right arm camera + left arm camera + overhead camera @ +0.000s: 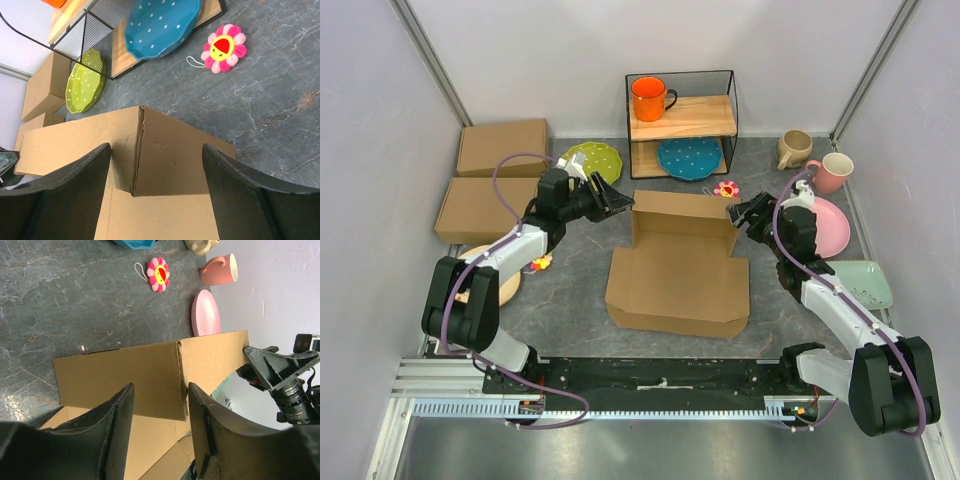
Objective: Fold the paper box
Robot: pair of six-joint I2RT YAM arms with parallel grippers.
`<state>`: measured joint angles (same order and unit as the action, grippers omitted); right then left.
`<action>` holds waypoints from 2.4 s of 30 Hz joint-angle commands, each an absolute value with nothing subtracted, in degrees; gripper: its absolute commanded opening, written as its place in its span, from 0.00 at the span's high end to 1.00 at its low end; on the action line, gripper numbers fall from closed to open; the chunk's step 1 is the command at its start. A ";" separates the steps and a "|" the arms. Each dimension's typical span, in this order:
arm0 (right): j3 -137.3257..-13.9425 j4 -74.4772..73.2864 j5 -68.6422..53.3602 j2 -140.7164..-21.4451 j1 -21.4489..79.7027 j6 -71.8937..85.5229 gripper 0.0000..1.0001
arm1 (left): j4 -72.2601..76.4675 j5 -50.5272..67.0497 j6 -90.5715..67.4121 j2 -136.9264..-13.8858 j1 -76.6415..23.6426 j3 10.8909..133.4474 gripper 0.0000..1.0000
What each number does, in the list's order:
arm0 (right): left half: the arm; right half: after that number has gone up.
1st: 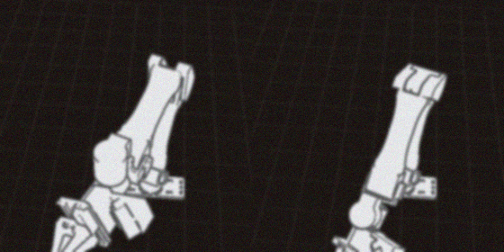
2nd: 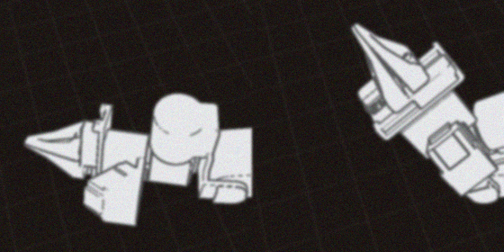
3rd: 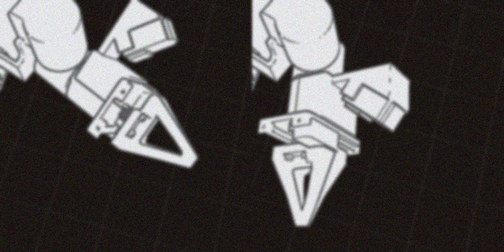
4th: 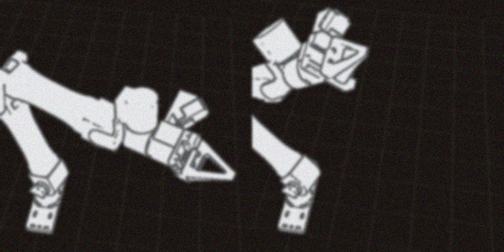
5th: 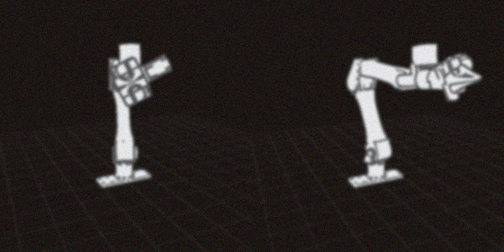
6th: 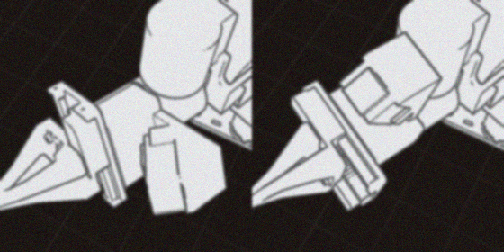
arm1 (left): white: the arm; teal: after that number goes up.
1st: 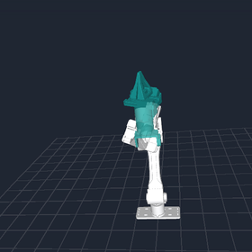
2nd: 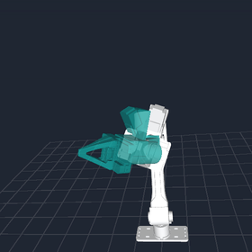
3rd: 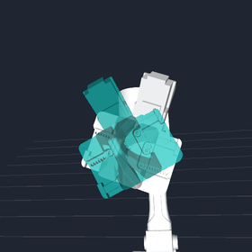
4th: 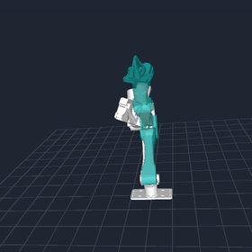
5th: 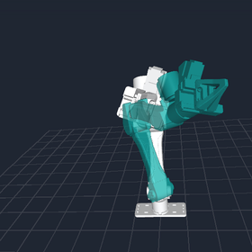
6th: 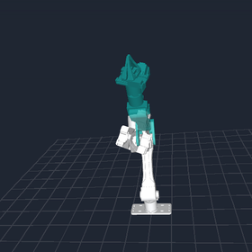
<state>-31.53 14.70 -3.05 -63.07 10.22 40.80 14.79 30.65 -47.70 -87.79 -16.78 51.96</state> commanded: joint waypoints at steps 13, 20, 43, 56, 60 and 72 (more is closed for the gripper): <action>-20.48 20.74 -0.35 -64.51 9.23 44.47 0.43 | 24.87 31.91 -49.48 -91.58 -16.61 43.25 0.68; -20.47 18.20 -0.35 -62.06 9.23 43.42 0.42 | 24.00 30.77 -48.87 -91.15 -16.61 43.15 0.68; -62.02 -15.53 23.32 -60.36 29.92 11.73 0.16 | 2.55 18.30 -43.41 -65.15 -14.41 51.90 0.43; -68.48 -17.59 63.54 -81.38 66.79 -27.48 0.02 | -8.17 5.81 -41.92 -38.07 -14.41 31.65 0.42; -67.50 -14.42 63.72 -84.02 67.06 -30.05 0.02 | -9.84 3.87 -41.84 -33.58 -14.41 29.01 0.42; -61.52 2.80 68.81 -94.21 63.73 -42.52 0.02 | -13.62 0.97 -40.96 -31.73 -14.33 28.39 0.42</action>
<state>-61.56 -5.89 64.55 -93.06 65.93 -37.67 -12.75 3.20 -43.51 -32.75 -14.59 28.69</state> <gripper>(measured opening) 0.982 0.578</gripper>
